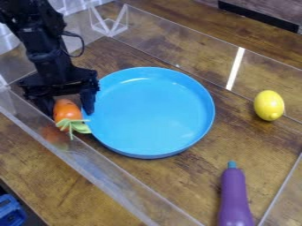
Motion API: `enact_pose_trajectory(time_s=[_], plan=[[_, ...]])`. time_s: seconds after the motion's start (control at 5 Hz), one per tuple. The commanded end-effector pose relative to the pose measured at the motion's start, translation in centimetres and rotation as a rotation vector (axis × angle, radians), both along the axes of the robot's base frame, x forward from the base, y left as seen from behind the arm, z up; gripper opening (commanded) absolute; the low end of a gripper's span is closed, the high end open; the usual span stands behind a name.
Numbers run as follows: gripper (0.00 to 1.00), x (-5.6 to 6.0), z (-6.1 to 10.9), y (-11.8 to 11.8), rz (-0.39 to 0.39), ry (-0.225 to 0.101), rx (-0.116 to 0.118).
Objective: Move the carrot to the left side
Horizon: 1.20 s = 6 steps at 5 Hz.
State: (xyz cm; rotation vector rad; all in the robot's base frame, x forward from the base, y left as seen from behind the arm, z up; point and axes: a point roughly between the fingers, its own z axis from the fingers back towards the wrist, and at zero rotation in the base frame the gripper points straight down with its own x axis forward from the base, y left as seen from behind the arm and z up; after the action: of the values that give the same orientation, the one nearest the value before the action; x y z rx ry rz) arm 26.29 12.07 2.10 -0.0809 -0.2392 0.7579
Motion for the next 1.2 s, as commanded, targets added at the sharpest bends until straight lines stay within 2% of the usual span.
enact_pose_trajectory(time_s=[0.0, 0.4, 1.0], plan=[[1.00, 0.3, 0.5, -0.2, -0.026, -0.027, 0.019], [1.00, 1.7, -0.1, 0.0, -0.108, -0.033, 0.030], [1.00, 2.4, -0.8, -2.2, -0.102, -0.027, 0.042]])
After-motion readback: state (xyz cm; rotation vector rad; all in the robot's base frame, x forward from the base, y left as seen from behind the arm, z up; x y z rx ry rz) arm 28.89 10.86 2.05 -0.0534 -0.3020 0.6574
